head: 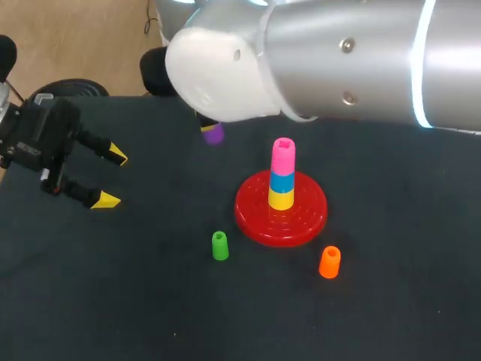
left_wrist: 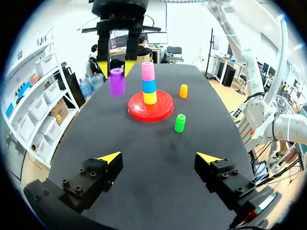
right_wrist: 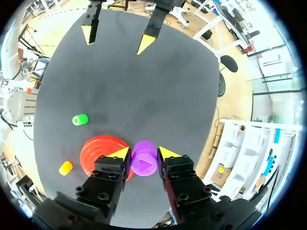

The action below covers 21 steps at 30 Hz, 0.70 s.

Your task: Pick up and stack the cylinders on the red base in this order: pink,purple,orange,green

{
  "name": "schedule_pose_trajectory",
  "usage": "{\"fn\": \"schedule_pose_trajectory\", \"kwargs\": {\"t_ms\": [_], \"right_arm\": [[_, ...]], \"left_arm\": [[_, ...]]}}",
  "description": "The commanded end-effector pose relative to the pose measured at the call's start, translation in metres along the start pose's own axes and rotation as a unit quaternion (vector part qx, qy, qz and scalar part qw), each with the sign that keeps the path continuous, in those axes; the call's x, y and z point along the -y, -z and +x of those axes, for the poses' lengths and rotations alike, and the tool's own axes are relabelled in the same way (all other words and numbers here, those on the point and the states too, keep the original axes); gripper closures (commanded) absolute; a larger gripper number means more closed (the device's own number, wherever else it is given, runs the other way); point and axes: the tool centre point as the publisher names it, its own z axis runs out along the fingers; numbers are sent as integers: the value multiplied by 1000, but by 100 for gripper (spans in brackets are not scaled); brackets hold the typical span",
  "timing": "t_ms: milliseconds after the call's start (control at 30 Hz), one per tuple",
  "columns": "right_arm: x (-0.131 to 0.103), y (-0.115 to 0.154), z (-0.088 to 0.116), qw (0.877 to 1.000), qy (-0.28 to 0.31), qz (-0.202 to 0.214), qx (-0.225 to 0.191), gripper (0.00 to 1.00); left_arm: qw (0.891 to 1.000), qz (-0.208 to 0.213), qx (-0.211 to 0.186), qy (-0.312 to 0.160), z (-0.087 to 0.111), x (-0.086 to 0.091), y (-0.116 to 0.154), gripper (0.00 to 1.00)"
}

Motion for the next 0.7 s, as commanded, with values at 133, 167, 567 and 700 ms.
{"fn": "schedule_pose_trajectory", "kwargs": {"t_ms": [133,167,567,700], "right_arm": [[-2,40,24,999,-24,0,26,100],[-3,46,28,999,-33,4,36,100],[-35,87,59,995,-82,-14,59,100],[-51,93,65,993,-105,-29,34,100]], "left_arm": [[1000,-1,1,-1,1,0,-1,0],[1000,-1,1,-1,1,0,-1,0],[1000,-1,1,-1,1,0,-1,0],[1000,-1,1,-1,1,0,-1,0]]}}
